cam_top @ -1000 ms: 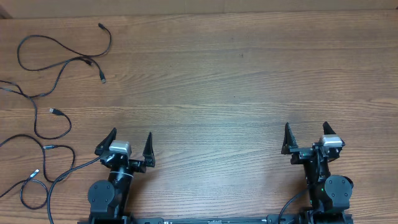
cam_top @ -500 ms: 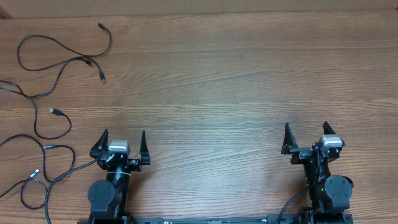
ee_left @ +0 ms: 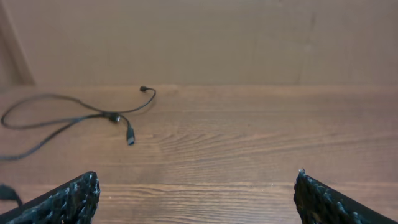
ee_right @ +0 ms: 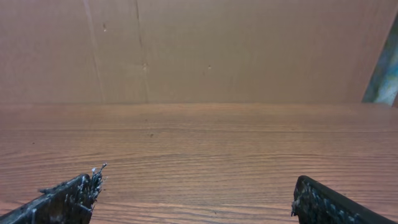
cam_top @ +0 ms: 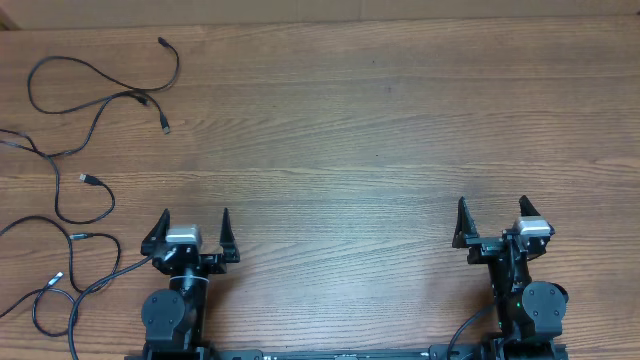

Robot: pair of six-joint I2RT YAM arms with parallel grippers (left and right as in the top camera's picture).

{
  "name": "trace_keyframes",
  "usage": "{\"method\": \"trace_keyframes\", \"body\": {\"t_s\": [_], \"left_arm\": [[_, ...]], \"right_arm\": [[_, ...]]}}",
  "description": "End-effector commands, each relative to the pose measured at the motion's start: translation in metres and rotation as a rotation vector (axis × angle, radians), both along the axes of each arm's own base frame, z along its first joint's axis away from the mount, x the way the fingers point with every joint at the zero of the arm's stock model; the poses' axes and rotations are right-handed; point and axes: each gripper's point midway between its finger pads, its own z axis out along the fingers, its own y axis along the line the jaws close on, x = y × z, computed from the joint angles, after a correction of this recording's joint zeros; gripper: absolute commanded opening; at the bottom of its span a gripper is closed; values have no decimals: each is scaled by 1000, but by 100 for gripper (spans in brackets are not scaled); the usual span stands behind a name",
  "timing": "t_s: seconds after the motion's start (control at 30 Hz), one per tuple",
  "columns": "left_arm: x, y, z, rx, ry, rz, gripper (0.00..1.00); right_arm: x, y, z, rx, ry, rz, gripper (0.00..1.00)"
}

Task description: Untangle cables

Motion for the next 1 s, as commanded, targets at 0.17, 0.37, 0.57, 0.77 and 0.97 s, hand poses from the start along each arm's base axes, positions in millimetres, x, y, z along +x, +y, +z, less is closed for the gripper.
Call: {"method": "trace_keyframes", "body": {"t_s": [0.17,0.37,0.57,0.77,0.97], "left_arm": [[0,10,0,-137,-13,63,100],[0,5,-1,-72,-8,28,100],[0,5,-1,-46,-7,27,100],[0,5,-1,-34,-7,25,99],[0,4,0,-3,-8,15,100]], "right_arm": [[0,0,-1,-4,-8,0,100],[0,0,-1,-4,-8,0,100],[0,0,-1,-4,-8,0,100],[0,0,-1,-4,-8,0,100],[0,0,-1,-4,-8,0,100]]}}
